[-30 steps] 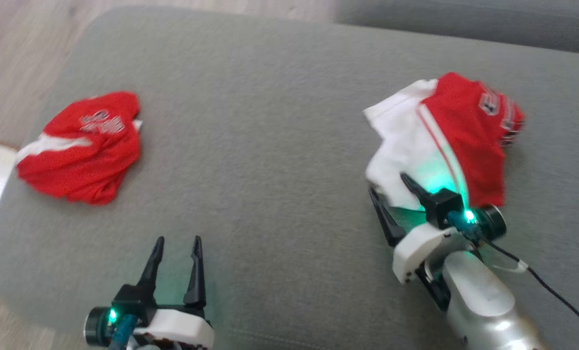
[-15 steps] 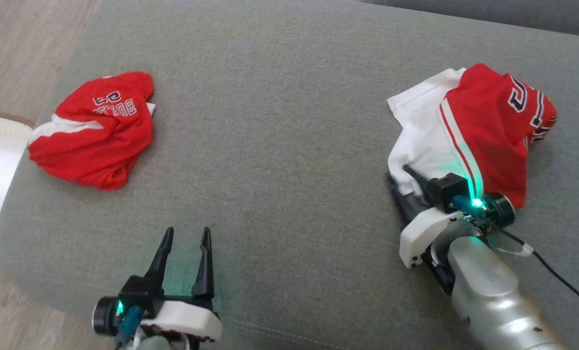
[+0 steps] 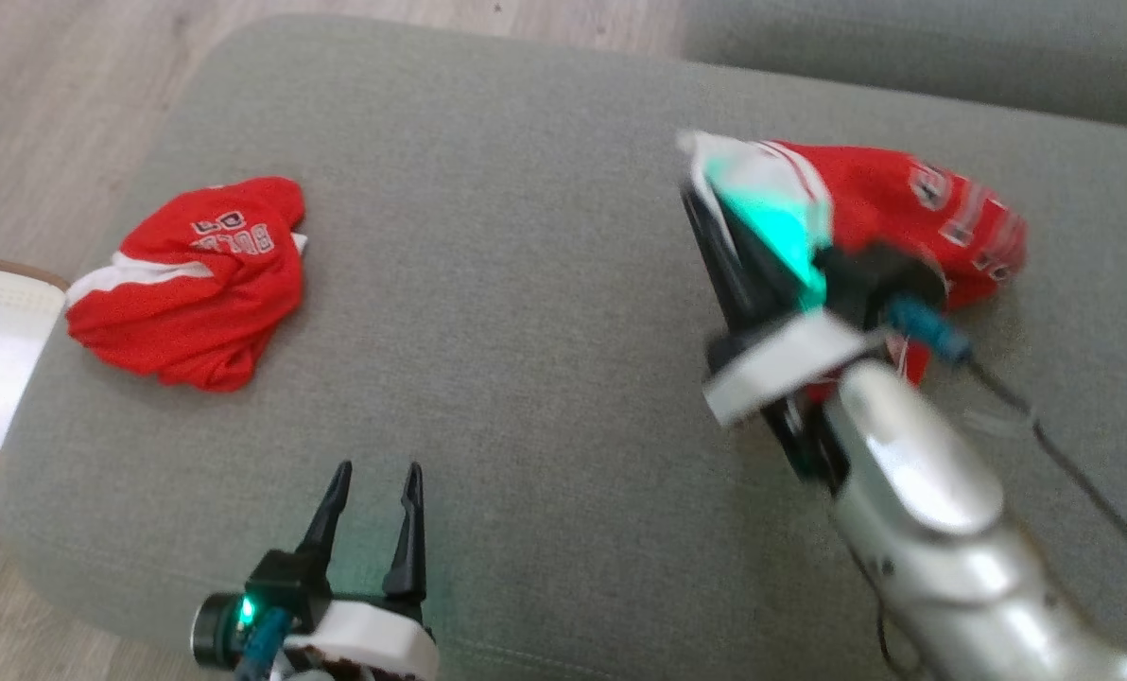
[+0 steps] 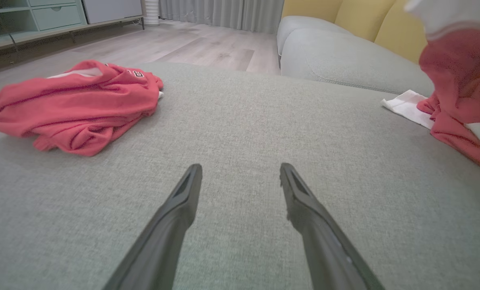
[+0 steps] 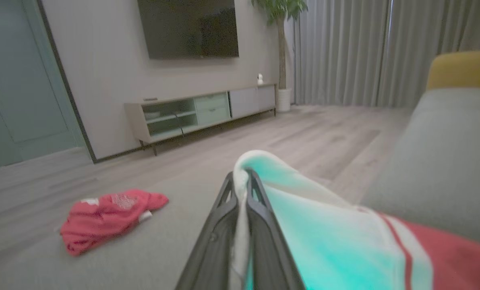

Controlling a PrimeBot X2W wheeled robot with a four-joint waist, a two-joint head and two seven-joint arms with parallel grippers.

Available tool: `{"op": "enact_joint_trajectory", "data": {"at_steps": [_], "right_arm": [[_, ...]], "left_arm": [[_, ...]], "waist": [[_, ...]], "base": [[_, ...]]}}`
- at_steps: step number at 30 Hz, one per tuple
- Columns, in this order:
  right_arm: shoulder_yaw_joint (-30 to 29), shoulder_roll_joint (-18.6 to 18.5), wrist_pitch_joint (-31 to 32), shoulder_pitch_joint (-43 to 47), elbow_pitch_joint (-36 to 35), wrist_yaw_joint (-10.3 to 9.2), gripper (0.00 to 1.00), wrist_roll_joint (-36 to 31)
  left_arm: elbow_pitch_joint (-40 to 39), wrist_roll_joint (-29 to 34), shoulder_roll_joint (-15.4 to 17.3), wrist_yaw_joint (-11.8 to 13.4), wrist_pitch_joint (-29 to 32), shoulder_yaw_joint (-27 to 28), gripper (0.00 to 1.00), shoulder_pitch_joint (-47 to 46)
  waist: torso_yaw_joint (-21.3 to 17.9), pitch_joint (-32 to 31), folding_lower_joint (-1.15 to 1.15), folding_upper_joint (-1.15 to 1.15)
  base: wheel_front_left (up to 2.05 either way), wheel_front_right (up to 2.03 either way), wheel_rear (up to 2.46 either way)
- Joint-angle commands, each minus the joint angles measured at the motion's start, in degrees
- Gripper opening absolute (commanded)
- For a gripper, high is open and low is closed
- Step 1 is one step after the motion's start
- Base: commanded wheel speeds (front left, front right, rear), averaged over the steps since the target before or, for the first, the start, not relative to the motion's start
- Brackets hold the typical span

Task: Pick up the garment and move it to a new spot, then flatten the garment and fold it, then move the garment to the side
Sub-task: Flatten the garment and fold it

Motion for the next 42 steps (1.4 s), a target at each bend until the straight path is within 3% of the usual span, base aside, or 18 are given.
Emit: {"op": "enact_joint_trajectory", "data": {"at_steps": [1, 7, 10, 15, 19, 24, 25, 26, 29, 33, 38, 42], "right_arm": [[2.1, 1.0, -0.4, -4.8, -4.1, -0.04, 0.0, 1.5], [3.8, 1.0, -0.4, -17.3, -10.4, -0.04, 0.0, 6.7], [-1.7, 1.0, -0.4, -24.4, -11.9, -0.04, 0.0, 7.0], [-12.5, 0.3, -0.4, -26.0, -8.1, -0.04, 0.0, 2.1], [-19.3, -4.8, -0.4, -21.7, -3.2, -0.04, 0.0, -2.4], [-27.6, -13.6, -0.4, -14.2, 6.6, -0.04, 0.0, -9.2], [-29.6, -15.2, -0.4, -13.3, 9.0, -0.04, 0.42, -10.8], [-32.2, -16.2, -0.4, -12.6, 11.0, -0.04, 1.0, -12.2], [-38.6, -17.4, -0.4, -11.4, 14.6, -0.04, 1.0, -16.0], [-41.5, -13.8, -0.4, -9.2, 13.5, -0.04, 1.0, -19.2], [-38.2, -8.9, -0.4, -5.0, 9.8, -0.04, 1.0, -19.2], [-30.2, -5.6, -0.4, 1.3, 6.5, -0.04, 1.0, -17.6]], "left_arm": [[-0.8, 0.4, 0.2, -0.2, -0.3, 1.1, 1.0, -0.4], [0.7, 0.8, 0.2, -0.7, -0.3, 0.2, 1.0, 1.2], [1.9, 1.3, 0.2, -0.8, -0.3, 0.6, 1.0, 2.7], [2.3, 2.0, 0.2, -0.9, -0.3, 2.2, 1.0, 4.4], [2.2, 2.1, 0.2, -1.2, -0.3, 2.8, 1.0, 4.9], [1.8, 2.3, 0.2, -1.8, -0.3, 2.0, 1.0, 3.4], [1.8, 2.4, 0.2, -1.9, -0.3, 1.7, 1.0, 2.9], [1.8, 2.4, 0.2, -2.0, -0.3, 1.5, 1.0, 2.5], [1.6, 2.4, 0.2, -1.9, -0.3, 1.1, 1.0, 1.4], [1.8, 2.0, 0.2, -1.7, -0.3, 1.1, 1.0, 1.0], [1.9, 1.8, 0.2, -1.6, -0.3, 0.9, 1.0, 0.9], [1.8, 1.8, 0.2, -1.6, -0.3, 0.6, 1.0, 0.7]], "waist": [[0.7, -1.3, 0.0, 0.0], [3.2, -3.9, 0.0, 0.0], [4.3, -5.6, 0.0, 0.0], [3.4, -6.4, 0.0, 0.0], [1.9, -5.7, 0.0, 0.0], [0.6, -2.8, 0.0, 0.0], [0.5, -2.2, 0.0, 0.0], [0.3, -1.5, 0.0, 0.0], [-0.3, 0.1, 0.0, 0.0], [-1.5, 0.6, 0.0, 0.0], [-2.3, 0.3, 0.0, 0.0], [-3.0, -0.3, 0.0, 0.0]], "base": [[0.0, 0.0, 0.0], [0.0, 0.0, 0.0], [0.0, 0.0, 0.0], [0.0, 0.0, 0.0], [0.0, 0.0, 0.0], [0.0, 0.0, 0.0], [0.0, 0.0, 0.0], [0.0, 0.0, 0.0], [0.0, 0.0, 0.0], [0.0, 0.0, 0.0], [0.0, 0.0, 0.0], [0.0, 0.0, 0.0]]}}
